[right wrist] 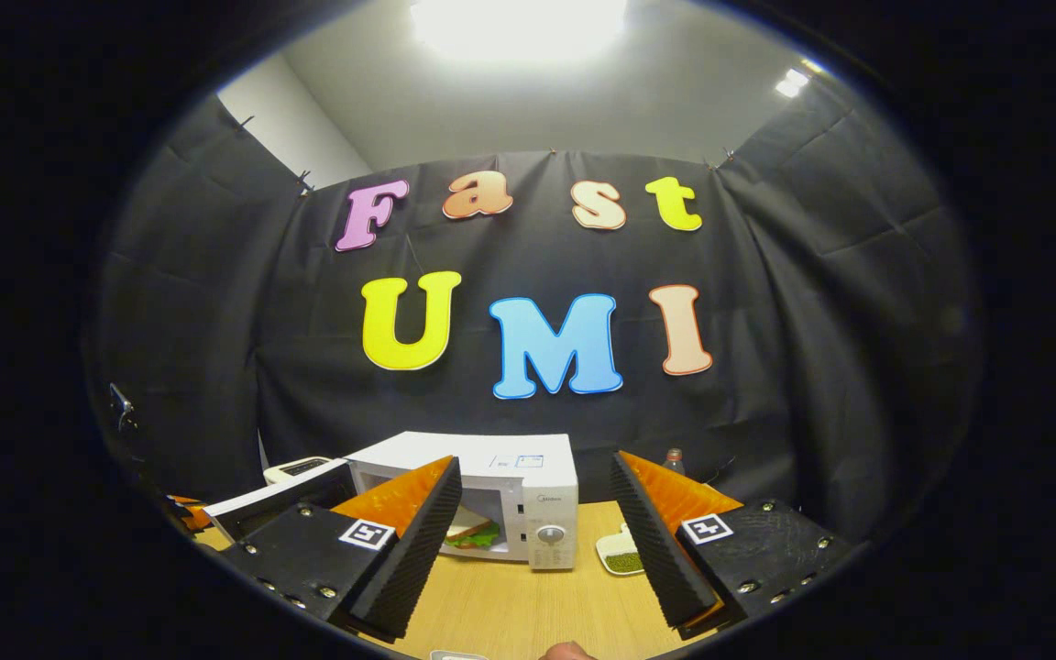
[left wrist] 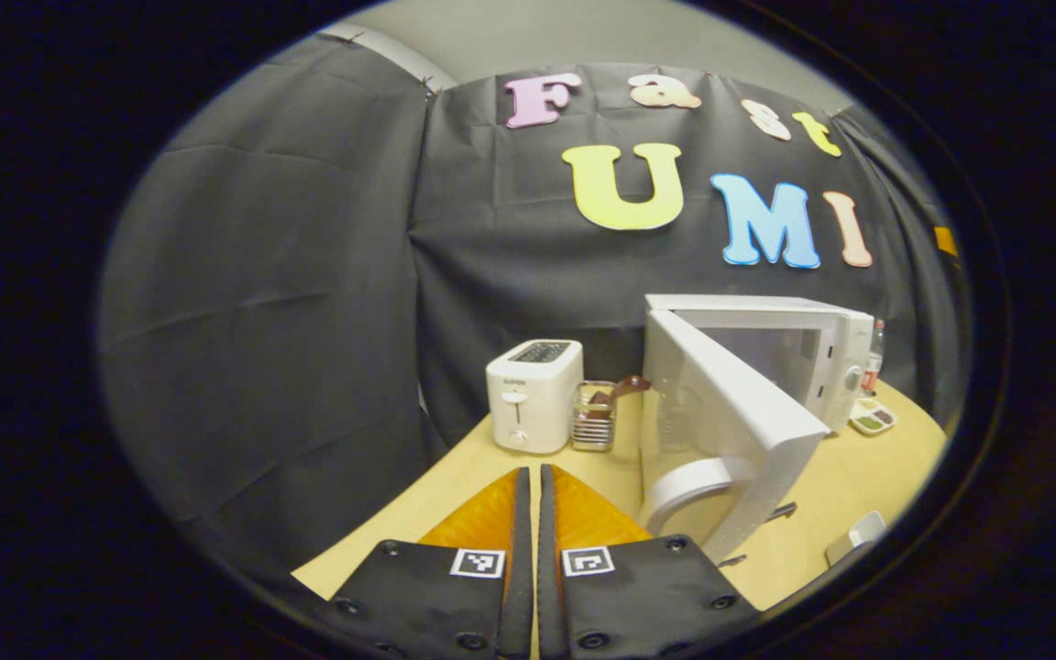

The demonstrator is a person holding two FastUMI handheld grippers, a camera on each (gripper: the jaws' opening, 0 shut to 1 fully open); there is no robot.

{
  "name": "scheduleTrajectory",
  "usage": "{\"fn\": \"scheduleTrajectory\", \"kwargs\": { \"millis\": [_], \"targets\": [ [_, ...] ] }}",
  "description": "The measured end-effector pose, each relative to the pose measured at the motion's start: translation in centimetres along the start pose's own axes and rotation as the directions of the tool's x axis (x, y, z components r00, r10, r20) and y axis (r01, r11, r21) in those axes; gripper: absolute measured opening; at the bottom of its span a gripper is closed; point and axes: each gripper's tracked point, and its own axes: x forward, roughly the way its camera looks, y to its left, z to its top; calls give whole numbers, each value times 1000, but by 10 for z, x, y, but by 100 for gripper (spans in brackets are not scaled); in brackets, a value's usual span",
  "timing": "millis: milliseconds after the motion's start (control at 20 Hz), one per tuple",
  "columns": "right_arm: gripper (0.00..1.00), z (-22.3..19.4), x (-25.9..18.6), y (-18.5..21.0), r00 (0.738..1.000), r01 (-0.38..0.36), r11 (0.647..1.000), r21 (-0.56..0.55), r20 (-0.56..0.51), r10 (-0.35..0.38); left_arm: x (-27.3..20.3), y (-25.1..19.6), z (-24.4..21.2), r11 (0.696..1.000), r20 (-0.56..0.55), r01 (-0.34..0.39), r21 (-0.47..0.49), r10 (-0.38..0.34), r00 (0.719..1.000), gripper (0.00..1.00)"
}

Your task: Open the microwave oven with the left hand, put the food in, and close the microwave oven.

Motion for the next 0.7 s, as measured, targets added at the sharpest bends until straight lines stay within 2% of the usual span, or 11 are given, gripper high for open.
{"fn": "scheduleTrajectory", "kwargs": {
  "millis": [200, 250, 300, 350, 400, 600, 700],
  "targets": [
    [98, 4, -19, -33, 1000, 31, 1000, 6, 0, -31, -7, -21, 1, 999, 2, 3, 49, -3, 1000, 12],
    [98, 5, -23, -41, 999, 39, 999, 8, 2, -39, -8, -27, 3, 999, 0, 11, 43, -11, 1000, 8],
    [98, 5, -28, -49, 999, 45, 999, 11, 2, -45, -9, -33, 3, 999, -1, 17, 37, -17, 1000, 11],
    [98, 5, -33, -57, 999, 50, 999, 15, 0, -50, -10, -37, 4, 999, 0, 15, 38, -15, 1000, 8],
    [98, 6, -37, -64, 998, 55, 998, 17, -1, -55, -12, -42, 6, 999, 2, 13, 43, -13, 1000, 12],
    [98, 8, -55, -90, 998, 64, 998, 24, -1, -64, -17, -71, 12, 999, 8, 33, 39, -34, 999, 8],
    [98, 10, -63, -99, 998, 60, 998, 27, -2, -60, -16, -87, 16, 998, 19, 44, 47, -45, 999, 11]
  ]
}}
